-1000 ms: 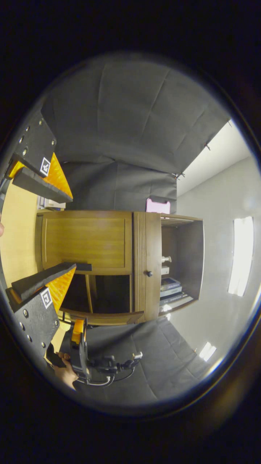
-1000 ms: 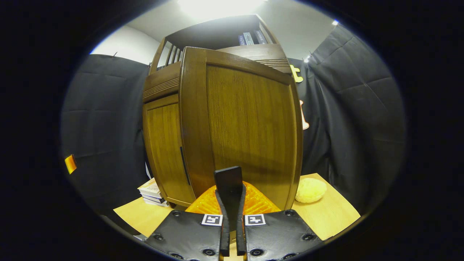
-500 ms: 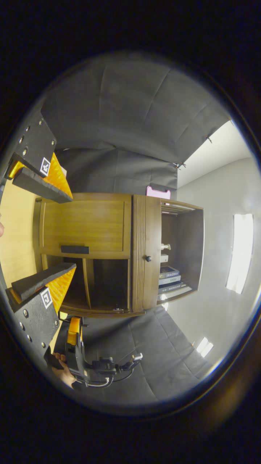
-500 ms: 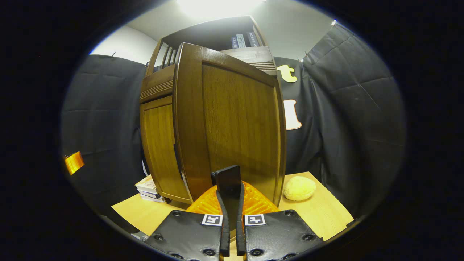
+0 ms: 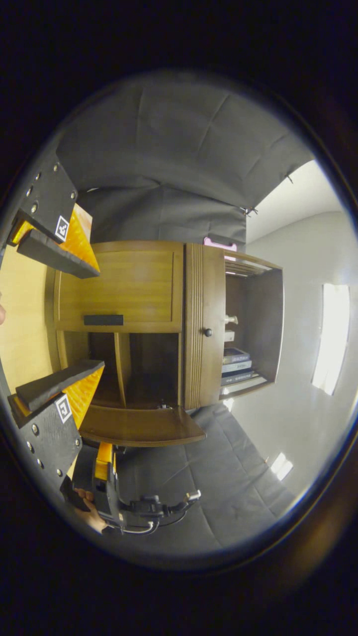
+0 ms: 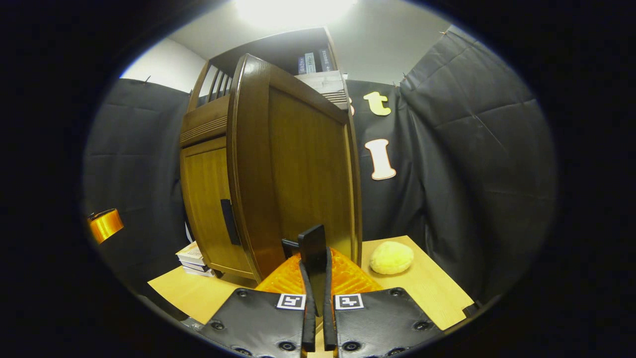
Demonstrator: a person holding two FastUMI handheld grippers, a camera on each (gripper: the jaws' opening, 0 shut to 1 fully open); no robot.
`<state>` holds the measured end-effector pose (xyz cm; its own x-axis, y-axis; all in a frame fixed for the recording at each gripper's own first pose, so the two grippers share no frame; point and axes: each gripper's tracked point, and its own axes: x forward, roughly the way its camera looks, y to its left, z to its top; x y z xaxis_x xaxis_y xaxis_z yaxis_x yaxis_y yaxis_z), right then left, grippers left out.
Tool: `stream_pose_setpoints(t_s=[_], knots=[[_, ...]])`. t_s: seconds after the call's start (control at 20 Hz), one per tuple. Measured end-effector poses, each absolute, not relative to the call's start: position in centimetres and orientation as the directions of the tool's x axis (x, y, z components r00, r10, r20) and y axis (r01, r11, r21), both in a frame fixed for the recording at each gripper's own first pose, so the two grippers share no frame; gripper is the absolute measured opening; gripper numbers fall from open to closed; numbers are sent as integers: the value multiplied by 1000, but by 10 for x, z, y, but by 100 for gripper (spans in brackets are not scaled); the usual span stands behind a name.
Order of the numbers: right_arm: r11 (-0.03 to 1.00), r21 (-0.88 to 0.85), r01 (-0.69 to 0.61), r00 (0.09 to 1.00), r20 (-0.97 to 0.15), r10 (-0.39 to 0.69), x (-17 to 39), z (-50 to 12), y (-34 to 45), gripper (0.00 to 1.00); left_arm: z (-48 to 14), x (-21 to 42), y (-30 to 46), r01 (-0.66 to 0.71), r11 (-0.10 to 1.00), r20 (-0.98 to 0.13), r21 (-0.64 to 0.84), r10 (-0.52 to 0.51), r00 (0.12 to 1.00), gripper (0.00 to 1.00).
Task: Open the right door of the double-door shoe cabinet with the right hand, and open the left door with the left hand.
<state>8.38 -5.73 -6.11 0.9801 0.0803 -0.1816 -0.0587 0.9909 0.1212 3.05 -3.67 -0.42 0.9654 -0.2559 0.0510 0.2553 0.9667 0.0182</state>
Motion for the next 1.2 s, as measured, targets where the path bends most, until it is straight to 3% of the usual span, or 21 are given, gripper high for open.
stream_pose_setpoints(t_s=[0.15,0.3,0.75,0.95,1.0,1.05,1.1,1.2], knots=[[992,112,-50,981,-180,70,81,-61,-68,8,-7,27,-49,273,962,42,22,-274,961,96],[993,110,-34,983,-178,53,80,-61,-80,4,-9,24,-57,286,958,36,30,-287,957,95],[994,89,56,980,-195,-38,72,-60,-128,7,-17,20,-68,295,955,21,30,-296,955,95],[992,72,104,977,-197,-88,61,-59,-152,4,-20,25,-71,306,952,19,7,-306,952,95],[991,73,112,976,-198,-96,59,-58,-156,10,-21,28,-72,307,952,18,7,-307,952,95],[990,71,120,975,-198,-104,58,-57,-158,10,-22,31,-73,308,951,19,9,-308,951,95],[990,68,126,975,-194,-110,55,-54,-164,4,-23,35,-76,311,950,21,11,-311,950,95],[991,75,110,981,-166,-97,48,-43,-161,2,-25,44,-77,314,950,26,10,-314,949,95]])
